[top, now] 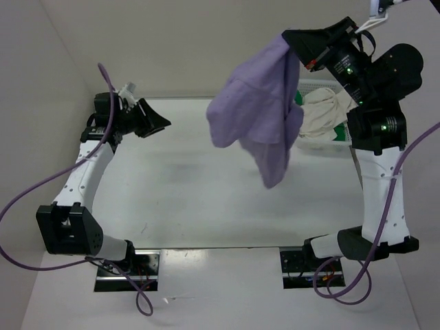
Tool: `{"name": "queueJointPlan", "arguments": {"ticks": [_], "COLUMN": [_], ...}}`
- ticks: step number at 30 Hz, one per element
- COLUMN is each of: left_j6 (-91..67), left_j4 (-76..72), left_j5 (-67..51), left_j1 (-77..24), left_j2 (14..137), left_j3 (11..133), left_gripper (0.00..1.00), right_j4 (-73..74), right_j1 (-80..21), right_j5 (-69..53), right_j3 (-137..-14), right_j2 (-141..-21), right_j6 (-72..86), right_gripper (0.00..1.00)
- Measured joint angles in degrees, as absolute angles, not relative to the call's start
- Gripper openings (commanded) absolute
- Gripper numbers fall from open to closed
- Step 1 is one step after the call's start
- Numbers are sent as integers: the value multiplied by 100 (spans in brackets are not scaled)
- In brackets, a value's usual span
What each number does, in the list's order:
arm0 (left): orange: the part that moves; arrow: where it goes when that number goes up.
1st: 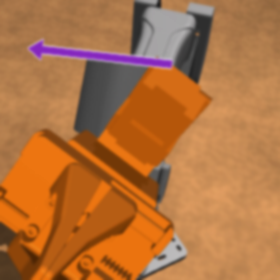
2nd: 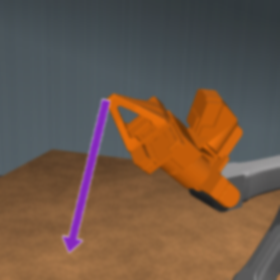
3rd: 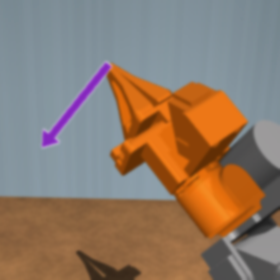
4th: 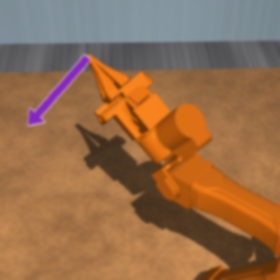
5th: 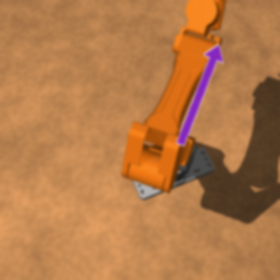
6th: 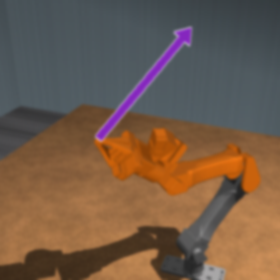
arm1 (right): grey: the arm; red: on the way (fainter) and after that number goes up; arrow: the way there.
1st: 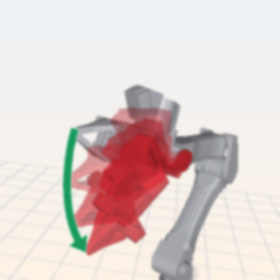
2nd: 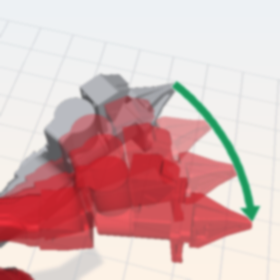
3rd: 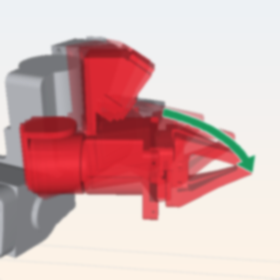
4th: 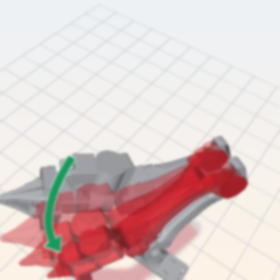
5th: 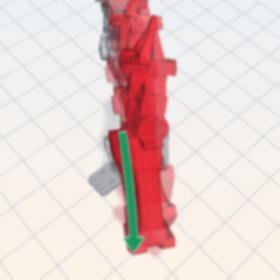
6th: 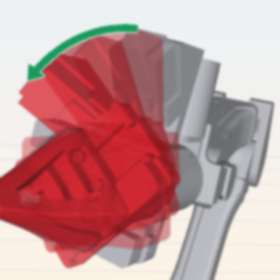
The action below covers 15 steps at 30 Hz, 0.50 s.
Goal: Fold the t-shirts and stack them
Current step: Move the tshirt to the center of the board
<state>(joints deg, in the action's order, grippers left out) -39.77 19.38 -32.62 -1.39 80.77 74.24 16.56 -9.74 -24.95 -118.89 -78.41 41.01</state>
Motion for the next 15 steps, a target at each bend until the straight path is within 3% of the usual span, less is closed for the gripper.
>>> {"name": "queueJointPlan", "arguments": {"ticks": [5, 9, 12, 15], "left_j6": [-4093, -4093, -4053, -3920], "left_j4": [2036, 2110, 2189, 2300], "left_j5": [-3052, -2947, -2773, -2491], "left_j1": [355, 473, 486, 462], "left_j2": [8077, 8071, 8040, 7948], "left_j3": [7424, 7424, 7415, 7323], "left_gripper": [50, 50, 50, 51], "right_j4": [1216, 384, 261, 823], "right_j1": [-1229, -934, -648, -556], "right_j5": [-3190, -3509, -3352, -2783], "right_j3": [-11594, -9725, -8418, -8049], "right_j2": [-8191, -8079, -8503, -9456], "right_j6": [4574, 4742, 4668, 4410], "right_gripper": [1, 6, 24, 47]}}
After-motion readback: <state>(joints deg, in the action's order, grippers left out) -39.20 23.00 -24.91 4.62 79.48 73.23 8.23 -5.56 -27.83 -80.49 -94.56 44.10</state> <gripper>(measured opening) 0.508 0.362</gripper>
